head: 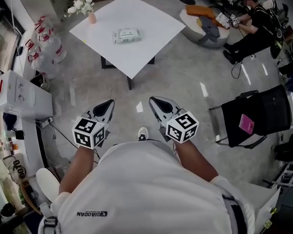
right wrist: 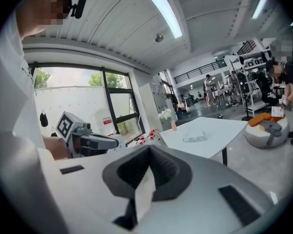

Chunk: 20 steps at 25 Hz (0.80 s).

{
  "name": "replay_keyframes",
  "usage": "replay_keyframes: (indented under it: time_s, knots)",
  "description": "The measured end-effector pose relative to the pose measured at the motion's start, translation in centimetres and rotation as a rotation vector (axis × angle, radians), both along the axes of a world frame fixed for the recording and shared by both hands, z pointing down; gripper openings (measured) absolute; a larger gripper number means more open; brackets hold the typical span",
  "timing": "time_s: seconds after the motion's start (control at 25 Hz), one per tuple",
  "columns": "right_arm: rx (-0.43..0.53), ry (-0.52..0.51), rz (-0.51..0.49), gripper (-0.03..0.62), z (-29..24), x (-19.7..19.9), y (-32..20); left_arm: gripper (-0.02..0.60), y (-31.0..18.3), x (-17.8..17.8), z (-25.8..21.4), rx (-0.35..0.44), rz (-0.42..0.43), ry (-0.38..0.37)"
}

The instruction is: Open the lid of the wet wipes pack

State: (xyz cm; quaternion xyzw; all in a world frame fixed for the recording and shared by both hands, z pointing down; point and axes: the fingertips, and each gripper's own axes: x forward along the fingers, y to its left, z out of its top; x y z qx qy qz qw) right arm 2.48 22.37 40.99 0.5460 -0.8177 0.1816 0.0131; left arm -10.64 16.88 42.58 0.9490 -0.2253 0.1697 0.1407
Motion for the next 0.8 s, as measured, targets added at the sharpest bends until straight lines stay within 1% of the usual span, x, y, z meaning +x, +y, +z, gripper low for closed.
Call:
replay_keyframes:
  time_s: [0.08, 0.16, 0.24, 0.36, 0.44, 0.6, 0.8]
  knots:
    - [-0.005, -0.01, -0.018, 0.006, 0.1, 1.4, -1.0, 0.008, -1.0, 1.9, -0.4, 0.008, -0.005, 0.004]
    - [-0.014, -0.006, -0.051, 0.006, 0.5, 2.4, -1.7, 0.008, -1.6, 3.5, 0.0, 0.016, -0.008, -0.014]
    - [-0.025, 0.002, -0.084, 0.006, 1.1, 3.2, -2.3, 0.008, -2.5, 4.5, 0.7, 0.014, -0.029, -0.033]
    - [-0.046, -0.008, -0.114, 0.006, 2.1, 4.4, -3.0, 0.008, -4.0, 5.0, 1.3, -0.013, -0.086, -0.029]
    - [-0.062, -0.02, -0.126, 0.006, 2.7, 5.0, -3.4, 0.008, -4.3, 5.3, 1.4, -0.027, -0.102, -0.032]
    - [-0.078, -0.035, -0.156, 0.006, 3.3, 5.3, -4.4, 0.008, -4.2, 5.7, 2.1, -0.042, -0.109, -0.061]
    - [-0.087, -0.04, -0.177, 0.006, 4.0, 5.1, -5.7, 0.008, -4.4, 6.3, 3.4, -0.078, -0.105, -0.069]
